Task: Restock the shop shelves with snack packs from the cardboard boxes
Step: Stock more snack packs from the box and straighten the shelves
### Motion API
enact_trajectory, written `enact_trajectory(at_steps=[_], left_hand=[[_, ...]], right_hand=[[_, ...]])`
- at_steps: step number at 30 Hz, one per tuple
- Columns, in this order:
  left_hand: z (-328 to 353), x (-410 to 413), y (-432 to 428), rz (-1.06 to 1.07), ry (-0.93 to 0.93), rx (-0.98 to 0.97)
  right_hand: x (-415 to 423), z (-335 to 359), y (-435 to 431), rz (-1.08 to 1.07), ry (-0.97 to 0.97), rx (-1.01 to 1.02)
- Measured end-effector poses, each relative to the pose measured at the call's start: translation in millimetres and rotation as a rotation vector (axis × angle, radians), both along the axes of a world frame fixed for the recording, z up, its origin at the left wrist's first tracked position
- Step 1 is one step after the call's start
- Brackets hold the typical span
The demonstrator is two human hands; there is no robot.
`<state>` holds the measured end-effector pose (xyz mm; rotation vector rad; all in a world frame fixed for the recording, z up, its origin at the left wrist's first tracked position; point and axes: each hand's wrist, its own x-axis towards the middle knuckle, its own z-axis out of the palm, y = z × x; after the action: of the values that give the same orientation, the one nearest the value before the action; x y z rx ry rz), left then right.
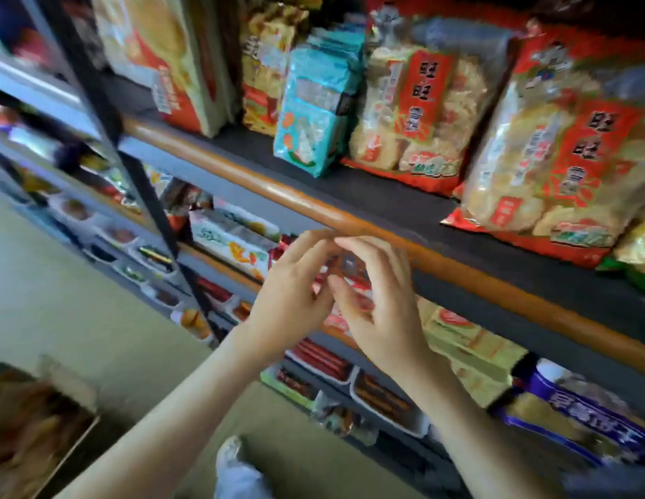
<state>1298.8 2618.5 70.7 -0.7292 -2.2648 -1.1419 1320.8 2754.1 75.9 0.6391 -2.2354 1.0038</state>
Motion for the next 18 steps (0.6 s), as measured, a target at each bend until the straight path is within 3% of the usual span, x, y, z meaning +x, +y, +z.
enact_trajectory(at_steps=[3,6,11,18], left_hand=[[-26.7,2.7,-71.1,0.125,-0.183,0.051],[-74.9,1.8,-148.7,0.313,-0.413,0.134],[-169.7,17.9,-298.3,0.689,-0.818,0.271],[-237.6,100.2,-464.8,1.047,-1.265,0.285]], right_hand=[[-17.8,-19.9,-71.3,0.159,-0.077,-0.056],[-40.6,-52.8,-153.0,0.298,-0.294,-0.017],[-81.8,-117.9,-292.3,0.357,-0.705,0.093],[-106.3,-192.7,-474.0,0.439,-0.944,0.341]])
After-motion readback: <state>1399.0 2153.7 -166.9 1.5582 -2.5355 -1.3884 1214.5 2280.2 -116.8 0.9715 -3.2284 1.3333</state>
